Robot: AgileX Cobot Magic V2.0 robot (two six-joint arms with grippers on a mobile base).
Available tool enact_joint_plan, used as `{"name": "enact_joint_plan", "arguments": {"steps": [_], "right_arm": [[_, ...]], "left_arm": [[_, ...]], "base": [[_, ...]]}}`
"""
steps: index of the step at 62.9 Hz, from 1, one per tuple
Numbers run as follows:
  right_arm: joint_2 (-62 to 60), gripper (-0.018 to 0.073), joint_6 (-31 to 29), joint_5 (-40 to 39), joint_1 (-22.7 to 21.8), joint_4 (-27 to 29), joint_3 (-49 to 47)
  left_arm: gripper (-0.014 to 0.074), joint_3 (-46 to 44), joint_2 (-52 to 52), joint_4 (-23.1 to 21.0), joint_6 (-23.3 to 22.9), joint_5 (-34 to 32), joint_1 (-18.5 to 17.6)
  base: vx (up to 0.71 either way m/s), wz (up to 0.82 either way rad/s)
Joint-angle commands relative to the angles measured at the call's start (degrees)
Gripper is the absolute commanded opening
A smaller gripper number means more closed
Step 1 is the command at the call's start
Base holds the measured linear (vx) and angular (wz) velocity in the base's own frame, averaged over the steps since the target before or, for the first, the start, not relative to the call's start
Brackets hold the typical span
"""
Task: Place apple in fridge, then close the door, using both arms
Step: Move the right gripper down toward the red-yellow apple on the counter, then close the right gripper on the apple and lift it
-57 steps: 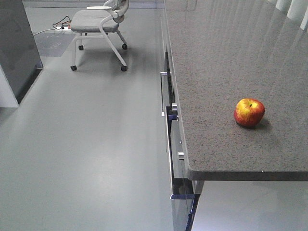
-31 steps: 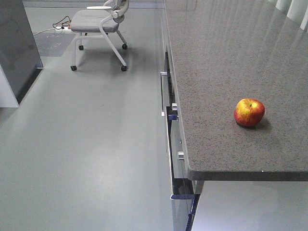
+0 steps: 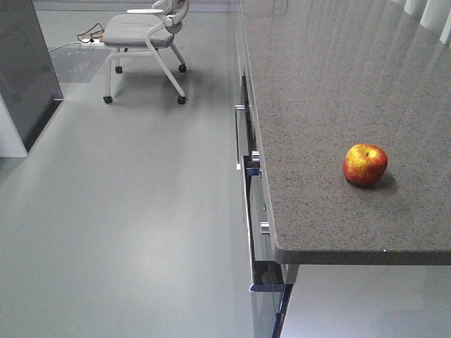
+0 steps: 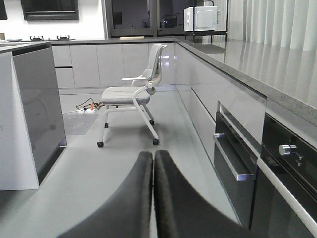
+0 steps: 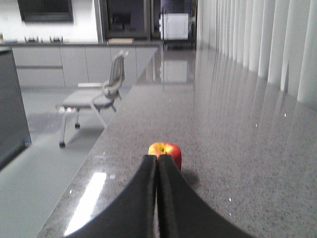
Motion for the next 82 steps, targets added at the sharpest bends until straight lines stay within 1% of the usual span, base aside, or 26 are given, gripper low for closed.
{"name": "enact_joint_plan", "arguments": {"steps": [1, 14, 19, 23, 28, 32, 39, 44, 51, 57, 76, 82], "right_arm": [[5.59, -0.0003, -1.24, 1.87, -0.31, -0.84, -6.89], [18.64, 0.0, -1.37, 11.18, -0.31, -0.84, -17.53], [23.55, 0.002, -1.55, 13.68, -0.31, -0.84, -20.48], [27.07, 0.0054, -2.01, 15.43, -0.31, -0.84, -22.48], [31.71, 0.0136, -3.07, 17.39, -0.31, -0.84, -25.11], [34.95, 0.0218, -3.07, 18.22, -0.31, -0.84, -27.08], [41.1, 0.04, -3.07, 18.94, -0.31, -0.84, -29.95], [44.88, 0.051, -3.07, 18.99, -0.31, -0.84, -31.69], [50.62, 0.061, -3.75, 19.36, -0.31, -0.84, -34.64], [55.38, 0.064, -4.39, 19.65, -0.31, -0.84, -37.32], [69.86, 0.0627, -5.83, 19.8, -0.31, -0.84, -46.8], [74.14, 0.0624, -5.83, 19.8, -0.31, -1.95, -50.16]], "left_arm": [[-0.0006, 1.23, -0.92, 0.0, -0.57, -4.32, -0.35], [-0.0006, 1.23, -0.92, 0.0, -0.57, -4.32, -0.35], [-0.0006, 1.23, -0.92, 0.0, -0.57, -4.32, -0.35], [-0.0006, 1.23, -0.92, 0.0, -0.57, -4.32, -0.35], [-0.0006, 1.23, -0.92, 0.0, -0.57, -4.32, -0.35], [-0.0006, 1.23, -0.92, 0.0, -0.57, -4.32, -0.35], [-0.0006, 1.23, -0.92, 0.0, -0.57, -4.32, -0.35], [-0.0006, 1.23, -0.92, 0.0, -0.57, -4.32, -0.35], [-0.0006, 1.23, -0.92, 0.0, -0.57, -4.32, -0.35], [-0.0006, 1.23, -0.92, 0.0, -0.57, -4.32, -0.35], [-0.0006, 1.23, -0.92, 0.0, -0.57, -4.32, -0.35], [-0.0006, 1.23, -0.92, 0.0, -0.57, -4.32, -0.35]], "base": [[0.0, 0.0], [0.0, 0.0], [0.0, 0.0], [0.0, 0.0], [0.0, 0.0], [0.0, 0.0], [0.0, 0.0], [0.0, 0.0], [0.0, 0.0], [0.0, 0.0], [0.0, 0.0], [0.0, 0.0]]}}
